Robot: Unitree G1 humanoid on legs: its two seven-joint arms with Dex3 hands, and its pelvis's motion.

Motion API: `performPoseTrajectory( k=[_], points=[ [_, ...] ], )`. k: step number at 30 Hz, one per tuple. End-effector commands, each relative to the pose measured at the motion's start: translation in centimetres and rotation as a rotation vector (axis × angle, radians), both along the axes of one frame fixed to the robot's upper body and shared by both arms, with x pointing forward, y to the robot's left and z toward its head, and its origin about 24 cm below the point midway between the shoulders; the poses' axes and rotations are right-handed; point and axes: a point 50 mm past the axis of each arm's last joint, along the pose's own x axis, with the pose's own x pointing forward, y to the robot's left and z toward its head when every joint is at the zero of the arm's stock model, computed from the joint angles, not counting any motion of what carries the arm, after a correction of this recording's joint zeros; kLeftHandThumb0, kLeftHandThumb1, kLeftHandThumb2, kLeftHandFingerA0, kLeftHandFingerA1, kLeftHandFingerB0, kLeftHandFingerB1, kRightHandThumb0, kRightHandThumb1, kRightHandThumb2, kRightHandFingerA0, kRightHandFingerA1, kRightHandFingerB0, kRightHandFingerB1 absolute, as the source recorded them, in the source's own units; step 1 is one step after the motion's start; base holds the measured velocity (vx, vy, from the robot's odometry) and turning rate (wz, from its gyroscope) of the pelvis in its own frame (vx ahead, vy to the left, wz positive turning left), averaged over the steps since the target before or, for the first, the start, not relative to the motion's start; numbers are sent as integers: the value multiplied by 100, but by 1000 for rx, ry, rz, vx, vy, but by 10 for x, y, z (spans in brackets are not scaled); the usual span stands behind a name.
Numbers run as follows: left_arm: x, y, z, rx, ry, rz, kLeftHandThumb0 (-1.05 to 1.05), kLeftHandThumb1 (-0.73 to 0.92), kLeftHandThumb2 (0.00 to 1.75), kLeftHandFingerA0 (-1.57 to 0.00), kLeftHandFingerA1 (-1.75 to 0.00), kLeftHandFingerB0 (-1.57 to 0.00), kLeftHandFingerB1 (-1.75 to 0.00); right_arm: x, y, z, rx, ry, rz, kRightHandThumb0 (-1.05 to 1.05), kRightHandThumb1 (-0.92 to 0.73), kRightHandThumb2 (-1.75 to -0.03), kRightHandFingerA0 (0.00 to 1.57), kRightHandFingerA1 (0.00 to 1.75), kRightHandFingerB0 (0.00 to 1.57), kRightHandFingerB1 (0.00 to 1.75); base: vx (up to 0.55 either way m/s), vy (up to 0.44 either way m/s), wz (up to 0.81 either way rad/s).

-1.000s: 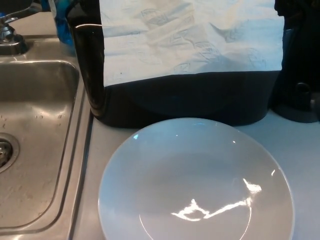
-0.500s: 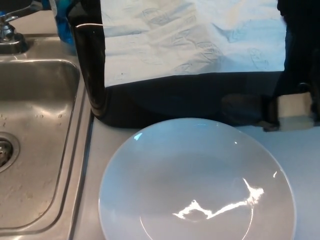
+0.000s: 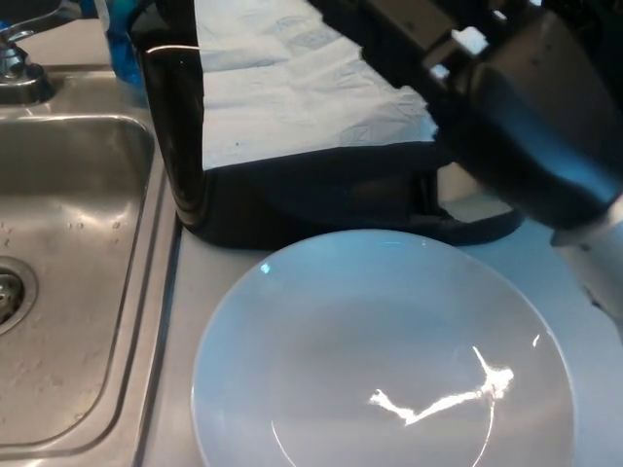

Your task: Walk towards the tissue paper container and pull out a piece of tissue paper and use it to wipe the plate

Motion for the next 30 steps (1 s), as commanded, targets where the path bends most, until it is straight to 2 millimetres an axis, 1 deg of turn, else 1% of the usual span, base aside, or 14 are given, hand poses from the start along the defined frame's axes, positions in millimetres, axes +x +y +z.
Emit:
performPoseTrajectory(
  k=[1, 8, 9, 13, 14, 19, 21, 22, 23, 24, 25, 26, 29, 30],
  points=[
    [-6, 6, 5, 62, -18, -39, 10, 80, 92, -78, -98, -64, -71, 40, 8, -15, -447, -35, -383, -72, -40, -87, 0, 21, 0, 26, 0, 0, 0],
    [-9, 4, 4, 38, -16, -25, 12, 80, 95, -74, -96, -63, -70, 47, 7, -18, -452, -43, -421, -68, -37, -83, 0, 20, 0, 29, 0, 0, 0],
    [-11, 4, 3, 39, 3, -32, 5, 81, 88, -76, -93, -63, -70, 49, 9, -18, -445, -61, -445, -71, -42, -77, 0, 3, 9, 22, 0, 0, 0],
    [-12, 4, 3, 39, 11, -35, 5, 81, 88, -76, -93, -63, -70, 51, 11, -19, -442, -71, -460, -71, -42, -77, 0, 3, 9, 22, 0, 0, 0],
    [-15, 4, 2, 38, 19, -33, 8, 79, 94, -78, -99, -65, -72, 53, 13, -21, -398, -124, -469, -18, -43, -73, 0, 9, 6, 40, 0, 0, 0],
    [-18, 3, 2, 32, 28, -38, 6, 80, 88, -79, -102, -64, -73, 59, 10, -24, -377, -182, -507, -22, -41, -68, 0, 7, 11, 42, 0, 0, 0],
    [-19, 4, 2, 38, 37, -48, 4, 83, 82, -77, -99, -64, -68, 59, 9, -23, -320, -196, -508, -20, -53, -60, 0, 17, 17, 34, 0, 0, 0],
    [-19, 4, 2, 38, 37, -48, 4, 83, 82, -78, -99, -64, -69, 58, 10, -21, -281, -213, -491, -14, -42, -97, 1, 52, 14, 51, 0, 0, 0],
    [-20, 3, 2, 38, 37, -47, 4, 83, 82, -78, -99, -64, -69, 57, 10, -19, -231, -238, -466, -14, -42, -97, 1, 52, 14, 51, 0, 0, 0],
    [-21, 3, 2, 40, 42, -58, 10, 82, 88, -78, -96, -63, -71, 55, 10, -17, -203, -242, -446, -17, -55, -79, 11, 52, 27, 36, 0, 0, 0],
    [-22, 2, 2, 47, 51, -75, 5, 81, 83, -78, -95, -61, -68, 50, 11, -11, -120, -291, -381, -22, -61, -88, 46, 64, 40, 41, 0, 0, 0],
    [-22, 2, 2, 50, 54, -81, 5, 81, 83, -78, -95, -61, -68, 48, 11, -8, -88, -313, -357, -22, -61, -88, 46, 64, 40, 41, 0, 0, 0],
    [-24, 0, 2, 54, 55, -91, 6, 80, 84, -74, -91, -60, -67, 43, 12, -3, 4, -365, -273, -32, -74, -85, 75, 87, 51, 47, 0, 0, 0],
    [-23, 1, 2, 50, 56, -84, 2, 82, 82, -79, -97, -62, -69, 37, 14, 3, 50, -392, -214, -38, -81, -82, 93, 148, 58, 56, 0, 0, 0]
  ],
)
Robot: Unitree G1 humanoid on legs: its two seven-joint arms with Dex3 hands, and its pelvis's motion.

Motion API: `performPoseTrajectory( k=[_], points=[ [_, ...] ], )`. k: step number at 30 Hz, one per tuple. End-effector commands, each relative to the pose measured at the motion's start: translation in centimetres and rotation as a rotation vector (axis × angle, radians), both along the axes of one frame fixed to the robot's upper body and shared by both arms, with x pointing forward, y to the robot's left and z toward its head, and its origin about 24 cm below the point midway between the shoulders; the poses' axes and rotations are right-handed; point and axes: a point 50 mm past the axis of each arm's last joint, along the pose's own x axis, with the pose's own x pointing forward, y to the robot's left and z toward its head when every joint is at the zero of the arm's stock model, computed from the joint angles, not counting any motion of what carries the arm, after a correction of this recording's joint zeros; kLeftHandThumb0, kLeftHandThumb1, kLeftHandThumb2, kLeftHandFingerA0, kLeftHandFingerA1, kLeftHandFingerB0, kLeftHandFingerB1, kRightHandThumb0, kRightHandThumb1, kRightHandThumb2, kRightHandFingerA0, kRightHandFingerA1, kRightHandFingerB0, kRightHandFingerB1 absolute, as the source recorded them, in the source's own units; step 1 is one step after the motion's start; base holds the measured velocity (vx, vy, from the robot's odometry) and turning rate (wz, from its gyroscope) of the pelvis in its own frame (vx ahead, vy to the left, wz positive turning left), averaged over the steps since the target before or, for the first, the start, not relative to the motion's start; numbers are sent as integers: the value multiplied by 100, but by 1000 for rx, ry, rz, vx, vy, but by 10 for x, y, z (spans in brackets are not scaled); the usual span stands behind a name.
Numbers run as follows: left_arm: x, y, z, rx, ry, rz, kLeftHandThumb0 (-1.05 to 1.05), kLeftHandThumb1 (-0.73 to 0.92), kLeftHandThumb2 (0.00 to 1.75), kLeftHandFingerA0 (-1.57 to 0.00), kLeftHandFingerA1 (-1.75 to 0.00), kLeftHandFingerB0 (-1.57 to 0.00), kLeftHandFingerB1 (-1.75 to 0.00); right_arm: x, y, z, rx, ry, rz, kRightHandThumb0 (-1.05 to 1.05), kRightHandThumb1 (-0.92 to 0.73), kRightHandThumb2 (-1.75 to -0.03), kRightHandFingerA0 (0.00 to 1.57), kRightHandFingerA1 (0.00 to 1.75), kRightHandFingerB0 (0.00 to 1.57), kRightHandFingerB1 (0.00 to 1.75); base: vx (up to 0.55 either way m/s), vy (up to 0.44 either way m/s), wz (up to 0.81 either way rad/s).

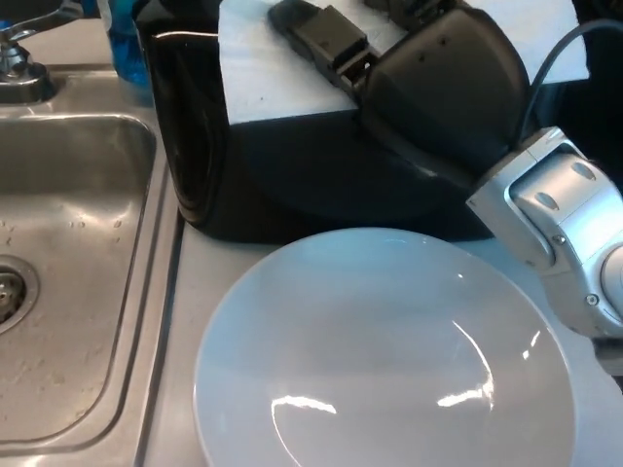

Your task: Walk towards the tissue paper container and pull out a piece of tissue paper and use it to wipe the plate

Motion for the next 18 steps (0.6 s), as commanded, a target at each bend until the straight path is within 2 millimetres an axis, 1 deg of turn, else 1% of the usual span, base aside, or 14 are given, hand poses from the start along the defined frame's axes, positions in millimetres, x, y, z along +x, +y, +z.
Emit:
performPoseTrajectory(
  k=[1, 2, 3, 4, 5, 6, 7, 10, 11, 12, 14, 15, 18],
  points=[
    [-3, 5, 5, 61, -19, -60, 3, 82, 83, -78, -97, -61, -69, -15, -6, 27, 246, -313, 181, -40, -81, -79, 98, 154, 61, 60, 0, 0, 0],
    [-3, 5, 5, 60, -19, -60, 3, 82, 83, -78, -97, -61, -69, -16, -5, 28, 250, -321, 192, -40, -81, -79, 98, 154, 61, 60, 0, 0, 0],
    [-2, 5, 5, 60, -19, -58, 5, 81, 86, -78, -97, -61, -69, -19, -3, 30, 262, -328, 214, -43, -80, -77, 101, 148, 66, 66, 0, 0, 0],
    [-2, 5, 4, 56, -20, -53, 5, 80, 85, -78, -98, -62, -69, -23, -1, 32, 269, -340, 236, -46, -78, -71, 100, 153, 72, 68, 0, 0, 0],
    [-1, 4, 4, 52, -21, -47, 5, 80, 85, -78, -98, -62, -69, -25, 1, 33, 272, -352, 253, -46, -78, -71, 100, 153, 72, 68, 0, 0, 0],
    [-1, 4, 4, 54, -21, -52, 6, 79, 87, -81, -99, -63, -70, -34, 4, 35, 267, -378, 283, -47, -71, -67, 105, 157, 77, 78, 0, 0, 0],
    [-1, 3, 4, 54, -17, -61, 3, 79, 85, -79, -97, -63, -70, -43, 9, 36, 273, -402, 320, -47, -68, -73, 107, 163, 79, 87, 0, 0, 0],
    [-1, 3, 4, 54, -16, -64, 3, 79, 85, -79, -97, -63, -70, -46, 10, 36, 277, -410, 333, -47, -68, -73, 107, 163, 79, 87, 0, 0, 0],
    [-1, 4, 4, 56, -13, -65, 6, 78, 87, -81, -96, -64, -70, -54, 11, 37, 277, -404, 348, -47, -66, -80, 111, 162, 83, 94, 0, 0, 0],
    [-1, 4, 4, 60, -9, -68, 6, 78, 87, -81, -96, -64, -70, -66, 13, 38, 277, -395, 371, -47, -66, -80, 111, 162, 83, 94, 0, 0, 0],
    [-1, 4, 4, 60, -9, -68, 6, 78, 87, -81, -96, -64, -70, -67, 13, 38, 278, -394, 371, -47, -66, -80, 111, 162, 83, 94, 0, 0, 0],
    [-1, 4, 4, 60, -10, -68, 5, 78, 87, -81, -96, -64, -70, -69, 11, 39, 284, -392, 373, -40, -62, -82, 107, 167, 82, 96, 0, 0, 0],
    [0, 4, 4, 61, -13, -67, 5, 78, 87, -81, -96, -64, -70, -72, 9, 39, 294, -388, 377, -40, -62, -82, 107, 167, 82, 96, 0, 0, 0]
  ],
)
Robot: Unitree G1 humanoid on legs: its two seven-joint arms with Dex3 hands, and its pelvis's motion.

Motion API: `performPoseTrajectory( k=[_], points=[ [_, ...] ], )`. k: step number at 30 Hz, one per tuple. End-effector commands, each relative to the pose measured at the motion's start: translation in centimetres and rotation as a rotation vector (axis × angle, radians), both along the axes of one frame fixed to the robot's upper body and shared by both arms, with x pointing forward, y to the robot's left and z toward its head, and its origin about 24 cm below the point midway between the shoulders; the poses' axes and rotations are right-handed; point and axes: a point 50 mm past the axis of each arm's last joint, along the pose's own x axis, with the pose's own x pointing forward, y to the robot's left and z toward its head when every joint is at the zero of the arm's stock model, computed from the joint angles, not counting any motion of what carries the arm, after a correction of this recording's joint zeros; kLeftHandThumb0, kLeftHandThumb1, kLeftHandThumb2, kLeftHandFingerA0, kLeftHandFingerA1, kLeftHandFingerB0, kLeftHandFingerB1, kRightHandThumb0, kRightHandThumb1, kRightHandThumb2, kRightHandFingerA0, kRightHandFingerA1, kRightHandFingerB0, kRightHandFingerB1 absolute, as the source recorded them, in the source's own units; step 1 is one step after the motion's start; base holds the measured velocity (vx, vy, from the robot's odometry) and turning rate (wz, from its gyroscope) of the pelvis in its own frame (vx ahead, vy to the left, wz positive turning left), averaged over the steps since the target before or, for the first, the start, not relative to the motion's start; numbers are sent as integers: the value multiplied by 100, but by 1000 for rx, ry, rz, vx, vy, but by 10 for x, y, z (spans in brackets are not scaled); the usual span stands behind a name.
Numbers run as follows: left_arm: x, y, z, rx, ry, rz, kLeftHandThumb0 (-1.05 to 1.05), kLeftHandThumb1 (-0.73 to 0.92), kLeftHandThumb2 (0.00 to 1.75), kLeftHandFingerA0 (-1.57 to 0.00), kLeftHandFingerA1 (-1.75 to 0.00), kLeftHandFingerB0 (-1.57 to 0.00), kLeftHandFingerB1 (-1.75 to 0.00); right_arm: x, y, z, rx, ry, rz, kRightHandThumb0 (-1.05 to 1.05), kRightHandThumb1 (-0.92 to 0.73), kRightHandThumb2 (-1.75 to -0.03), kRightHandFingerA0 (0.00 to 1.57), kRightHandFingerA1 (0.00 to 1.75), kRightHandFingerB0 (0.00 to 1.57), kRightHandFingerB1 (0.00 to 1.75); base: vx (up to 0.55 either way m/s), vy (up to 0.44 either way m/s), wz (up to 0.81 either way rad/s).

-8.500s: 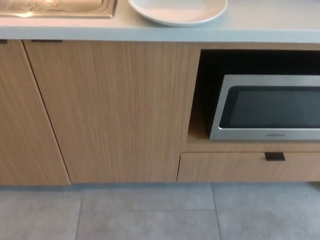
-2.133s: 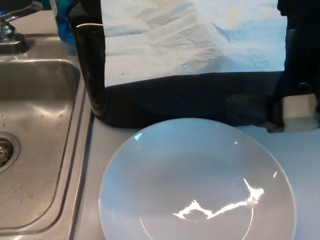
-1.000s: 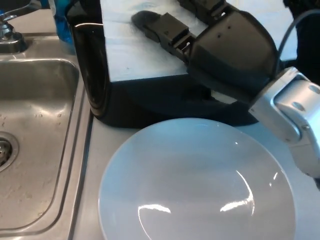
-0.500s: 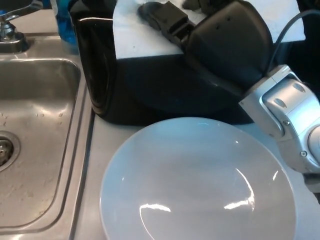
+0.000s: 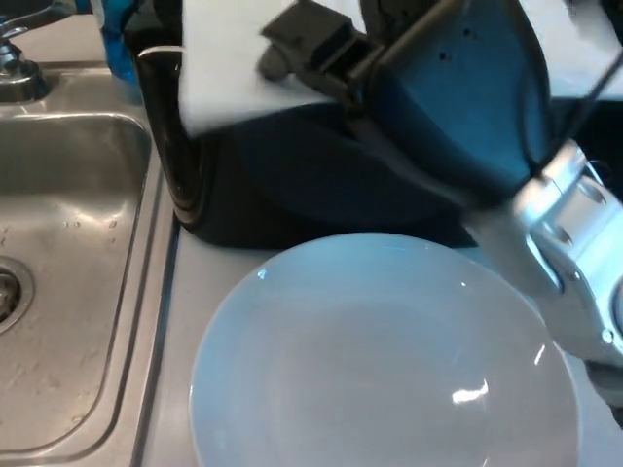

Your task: Walk towards the tissue paper container and pull out a piece of tissue paper and use it to wipe the plate

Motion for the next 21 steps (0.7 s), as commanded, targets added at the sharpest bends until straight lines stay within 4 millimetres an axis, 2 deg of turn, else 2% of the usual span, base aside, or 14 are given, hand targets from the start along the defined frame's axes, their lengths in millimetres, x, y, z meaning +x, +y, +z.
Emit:
performPoseTrajectory(
  k=[1, 2, 6, 7, 8, 11, 12, 15, 16, 18, 21],
  points=[
    [1, 8, 5, 61, -38, -23, 5, 78, 87, -81, -96, -64, -70, -14, -3, 5, 56, -61, 78, -40, -62, -82, 107, 167, 82, 96, 0, 0, 0],
    [1, 7, 5, 67, -36, -31, 3, 80, 81, -81, -98, -64, -70, -9, -11, 9, 49, -92, 15, -40, -65, -82, 110, 167, 80, 102, 0, 0, 0],
    [1, 7, 6, 71, -37, -39, 3, 80, 80, -81, -98, -64, -70, -7, -15, 12, 48, -109, 1, -40, -64, -82, 111, 167, 80, 105, 0, 0, 0],
    [1, 6, 5, 69, -35, -37, 5, 79, 86, -80, -98, -64, -70, -3, -21, 17, 54, -106, -18, -38, -67, -83, 107, 169, 76, 119, 0, 0, 0],
    [1, 6, 5, 68, -34, -41, 3, 80, 83, -78, -94, -63, -69, 1, -25, 21, 59, -106, -29, -39, -69, -86, 109, 170, 80, 114, 0, 0, 0],
    [1, 6, 5, 68, -32, -49, 3, 80, 83, -78, -94, -63, -69, 3, -27, 24, 60, -107, -31, -39, -69, -86, 109, 170, 80, 114, 0, 0, 0],
    [2, 6, 5, 71, -31, -52, 1, 79, 81, -79, -92, -63, -69, 5, -29, 27, 55, -93, -52, -41, -73, -84, 105, 172, 81, 104, 0, 0, 0],
    [2, 6, 5, 78, -28, -63, 0, 78, 79, -81, -92, -64, -70, 10, -33, 32, 42, -70, -90, -40, -73, -86, 106, 171, 82, 104, 0, 0, 0],
    [2, 6, 5, 61, -34, -39, 4, 76, 85, -83, -95, -66, -71, 12, -34, 34, 27, -73, -115, -44, -74, -86, 107, 171, 82, 101, 0, 0, 0],
    [3, 5, 5, 75, -28, -60, 4, 78, 81, -79, -92, -63, -68, 12, -35, 36, 25, -69, -112, -46, -70, -90, 105, 172, 80, 98, 0, 0, 0],
    [3, 4, 5, 87, -23, -75, -1, 78, 76, -77, -91, -62, -67, 9, -34, 41, 34, -121, -85, -42, -66, -84, 106, 171, 79, 108, 0, 0, 0]
  ],
)
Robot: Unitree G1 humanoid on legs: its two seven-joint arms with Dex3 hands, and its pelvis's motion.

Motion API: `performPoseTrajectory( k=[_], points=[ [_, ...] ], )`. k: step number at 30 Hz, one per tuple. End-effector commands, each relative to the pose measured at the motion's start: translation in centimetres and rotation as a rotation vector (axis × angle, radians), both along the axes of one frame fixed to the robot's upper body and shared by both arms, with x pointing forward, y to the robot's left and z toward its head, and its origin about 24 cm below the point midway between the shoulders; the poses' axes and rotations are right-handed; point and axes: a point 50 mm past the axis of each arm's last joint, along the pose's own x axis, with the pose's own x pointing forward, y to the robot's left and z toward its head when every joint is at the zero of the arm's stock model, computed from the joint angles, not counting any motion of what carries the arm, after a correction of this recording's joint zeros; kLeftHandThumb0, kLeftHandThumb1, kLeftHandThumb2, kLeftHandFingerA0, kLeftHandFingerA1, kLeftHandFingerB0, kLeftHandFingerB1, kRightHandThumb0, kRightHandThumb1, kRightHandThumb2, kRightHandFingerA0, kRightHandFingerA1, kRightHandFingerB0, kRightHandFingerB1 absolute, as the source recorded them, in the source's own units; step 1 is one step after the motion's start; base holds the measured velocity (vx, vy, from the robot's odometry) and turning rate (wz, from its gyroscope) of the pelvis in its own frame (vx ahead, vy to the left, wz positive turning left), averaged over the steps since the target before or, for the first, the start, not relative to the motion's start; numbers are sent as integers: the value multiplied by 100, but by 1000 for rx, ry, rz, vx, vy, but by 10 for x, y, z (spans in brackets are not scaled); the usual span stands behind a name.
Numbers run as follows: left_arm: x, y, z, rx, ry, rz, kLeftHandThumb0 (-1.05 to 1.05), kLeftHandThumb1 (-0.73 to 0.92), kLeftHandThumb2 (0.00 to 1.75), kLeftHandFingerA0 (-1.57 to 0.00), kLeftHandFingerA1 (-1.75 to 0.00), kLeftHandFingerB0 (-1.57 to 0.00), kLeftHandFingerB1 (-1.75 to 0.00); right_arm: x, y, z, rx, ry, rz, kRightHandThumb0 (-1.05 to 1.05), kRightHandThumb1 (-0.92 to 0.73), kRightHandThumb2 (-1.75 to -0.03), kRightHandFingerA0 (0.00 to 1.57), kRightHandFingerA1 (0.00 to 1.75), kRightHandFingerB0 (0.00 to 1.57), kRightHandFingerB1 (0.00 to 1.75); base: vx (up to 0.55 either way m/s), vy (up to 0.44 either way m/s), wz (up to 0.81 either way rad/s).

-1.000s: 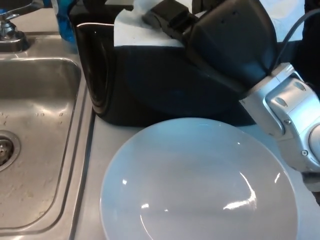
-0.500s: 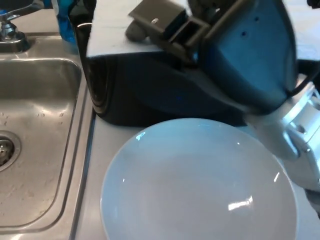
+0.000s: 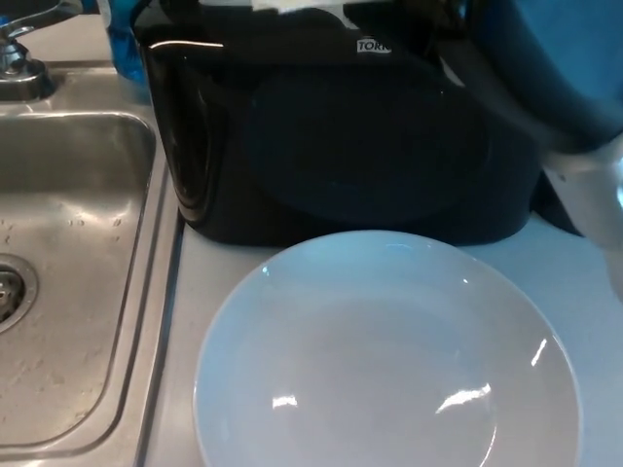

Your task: Walk towards the tissue paper container and pull out a piece of tissue paper and use it to wipe the plate

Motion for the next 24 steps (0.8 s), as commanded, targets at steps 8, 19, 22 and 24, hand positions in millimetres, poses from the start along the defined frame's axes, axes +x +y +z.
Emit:
performPoseTrajectory(
  k=[8, 19, 22, 24],
  points=[
    [0, 8, 6, 61, -44, -31, 5, 78, 84, -79, -93, -65, -70, -20, 0, 27, 29, -149, 104, -33, -53, -100, 107, 175, 68, 164, 0, 0, 0],
    [-7, 6, 5, 55, -21, -26, 6, 75, 90, -82, -97, -68, -73, -18, -19, 61, 32, -278, 106, -33, -55, -112, 117, 175, 75, 132, 0, 0, 0],
    [-9, 5, 4, 43, -19, -7, 0, 77, 81, -80, -95, -65, -71, -14, -35, 77, 102, -336, 95, -50, -79, -78, 106, 175, 71, 151, 0, 0, 0],
    [-10, 6, 4, 54, -14, -8, 1, 78, 83, -80, -98, -67, -73, -13, -44, 82, 147, -360, 119, -44, -80, -77, 104, 175, 67, 164, 0, 0, 0]
  ],
)
